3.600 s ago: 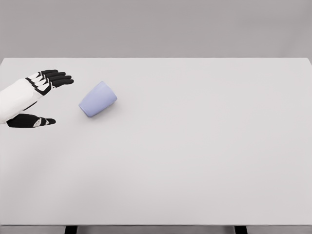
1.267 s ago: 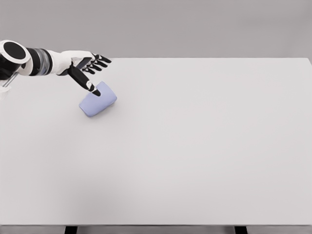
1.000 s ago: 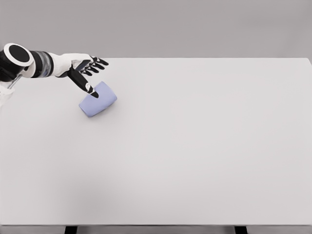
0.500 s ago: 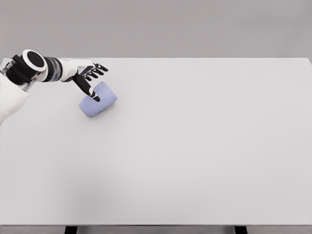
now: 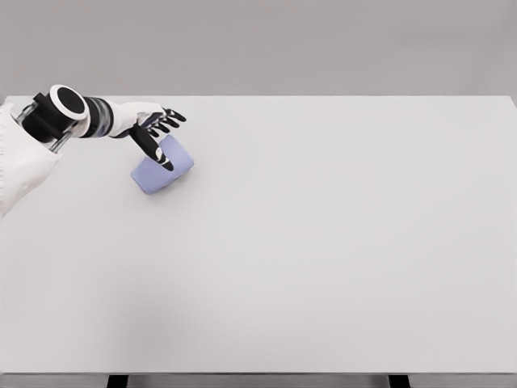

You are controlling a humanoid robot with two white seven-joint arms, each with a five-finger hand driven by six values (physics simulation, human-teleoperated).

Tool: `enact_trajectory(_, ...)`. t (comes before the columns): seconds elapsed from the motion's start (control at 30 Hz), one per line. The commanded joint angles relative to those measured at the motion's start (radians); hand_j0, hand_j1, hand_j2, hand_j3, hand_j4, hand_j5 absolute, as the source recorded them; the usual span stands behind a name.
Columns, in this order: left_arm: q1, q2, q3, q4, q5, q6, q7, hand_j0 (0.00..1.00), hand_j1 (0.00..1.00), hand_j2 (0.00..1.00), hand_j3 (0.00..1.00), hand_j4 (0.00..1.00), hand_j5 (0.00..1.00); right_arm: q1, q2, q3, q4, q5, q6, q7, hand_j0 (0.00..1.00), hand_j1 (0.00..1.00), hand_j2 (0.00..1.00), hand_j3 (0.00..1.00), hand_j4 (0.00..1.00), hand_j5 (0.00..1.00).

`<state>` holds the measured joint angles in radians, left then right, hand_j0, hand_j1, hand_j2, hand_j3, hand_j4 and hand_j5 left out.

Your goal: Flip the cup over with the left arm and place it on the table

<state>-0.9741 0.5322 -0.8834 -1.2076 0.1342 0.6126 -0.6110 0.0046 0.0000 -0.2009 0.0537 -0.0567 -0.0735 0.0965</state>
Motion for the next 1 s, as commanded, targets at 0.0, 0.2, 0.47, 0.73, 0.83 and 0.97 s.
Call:
enact_trajectory(0.0, 0.000, -0.001, 0.001, 0.002, -0.001, -0.002, 0.000, 1.00, 1.00, 1.00, 1.00, 1.00, 1.00, 0.000, 0.000, 0.000, 0.000, 0.000, 0.000, 0.000, 1.00, 1.00, 1.00, 1.00, 1.00, 1.00)
enact_trajectory(0.2, 0.003, -0.001, 0.001, 0.025, -0.007, -0.002, 0.000, 1.00, 1.00, 1.00, 1.00, 1.00, 1.00, 0.000, 0.000, 0.000, 0.000, 0.000, 0.000, 0.000, 1.00, 1.00, 1.00, 1.00, 1.00, 1.00)
enact_trajectory(0.47, 0.018, -0.006, 0.001, 0.031, -0.007, -0.002, 0.000, 1.00, 1.00, 1.00, 1.00, 1.00, 1.00, 0.000, 0.000, 0.000, 0.000, 0.000, 0.000, 0.000, 1.00, 1.00, 1.00, 1.00, 1.00, 1.00)
enact_trajectory(0.73, 0.018, -0.026, 0.001, 0.054, -0.008, -0.002, 0.000, 0.93, 0.93, 0.93, 0.93, 0.93, 0.93, 0.000, 0.000, 0.000, 0.000, 0.000, 0.000, 0.000, 1.00, 1.00, 1.00, 1.00, 1.00, 1.00)
enact_trajectory(0.83, 0.018, -0.026, 0.001, 0.054, -0.010, -0.002, 0.000, 0.81, 0.81, 0.81, 0.81, 0.81, 0.81, 0.000, 0.000, 0.000, 0.000, 0.000, 0.000, 0.000, 1.00, 1.00, 1.00, 1.00, 1.00, 1.00)
enact_trajectory(0.97, 0.018, -0.026, 0.001, 0.056, -0.011, -0.002, 0.000, 0.70, 0.70, 0.70, 0.70, 0.70, 0.70, 0.000, 0.000, 0.000, 0.000, 0.000, 0.001, 0.000, 1.00, 1.00, 1.00, 1.00, 1.00, 1.00)
